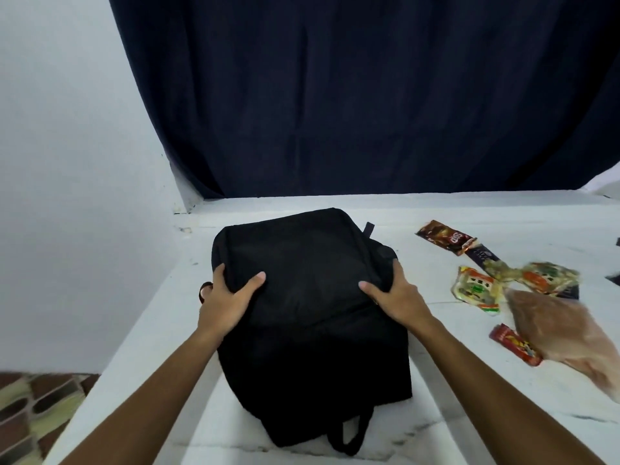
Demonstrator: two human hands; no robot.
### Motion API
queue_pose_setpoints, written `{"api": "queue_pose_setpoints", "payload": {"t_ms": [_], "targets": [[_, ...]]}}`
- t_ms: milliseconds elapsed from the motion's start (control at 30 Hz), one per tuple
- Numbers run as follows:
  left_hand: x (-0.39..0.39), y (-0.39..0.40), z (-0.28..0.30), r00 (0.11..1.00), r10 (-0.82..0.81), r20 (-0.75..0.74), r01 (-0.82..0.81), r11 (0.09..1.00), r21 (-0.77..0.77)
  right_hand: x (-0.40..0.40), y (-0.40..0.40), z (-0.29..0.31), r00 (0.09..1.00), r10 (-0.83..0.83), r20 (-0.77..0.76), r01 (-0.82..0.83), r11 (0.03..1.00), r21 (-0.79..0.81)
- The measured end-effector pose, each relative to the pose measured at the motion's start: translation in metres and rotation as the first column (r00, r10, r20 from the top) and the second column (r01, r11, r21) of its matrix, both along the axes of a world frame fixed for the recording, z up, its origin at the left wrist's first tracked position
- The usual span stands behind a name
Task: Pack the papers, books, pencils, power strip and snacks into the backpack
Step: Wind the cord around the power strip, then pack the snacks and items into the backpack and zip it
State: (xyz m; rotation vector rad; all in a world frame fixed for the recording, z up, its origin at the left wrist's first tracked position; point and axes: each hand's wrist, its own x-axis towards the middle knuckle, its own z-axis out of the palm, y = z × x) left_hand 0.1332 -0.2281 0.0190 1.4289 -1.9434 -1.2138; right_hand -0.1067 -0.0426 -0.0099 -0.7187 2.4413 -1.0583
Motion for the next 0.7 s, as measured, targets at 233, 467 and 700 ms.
{"api": "queue_pose_setpoints", "payload": {"t_ms": [233, 467, 700], "targets": [[-0.036, 0.049, -0.014, 0.937, 0.241, 0.254, -0.163, 0.942, -0.294, -0.047, 0.006, -0.016, 0.970, 0.223, -0.097, -0.232, 0.969, -0.089], [-0.082, 0.143, -0.026, 0.890, 0.375, 0.258, -0.280, 0.898, -0.339, -0.119, 0.054, -0.018, 0.915, 0.368, -0.165, -0.363, 0.930, 0.061], [-0.106, 0.215, -0.030, 0.878, 0.412, 0.243, -0.329, 0.889, -0.317, -0.149, 0.111, -0.013, 0.863, 0.453, -0.223, -0.408, 0.886, 0.220]]}}
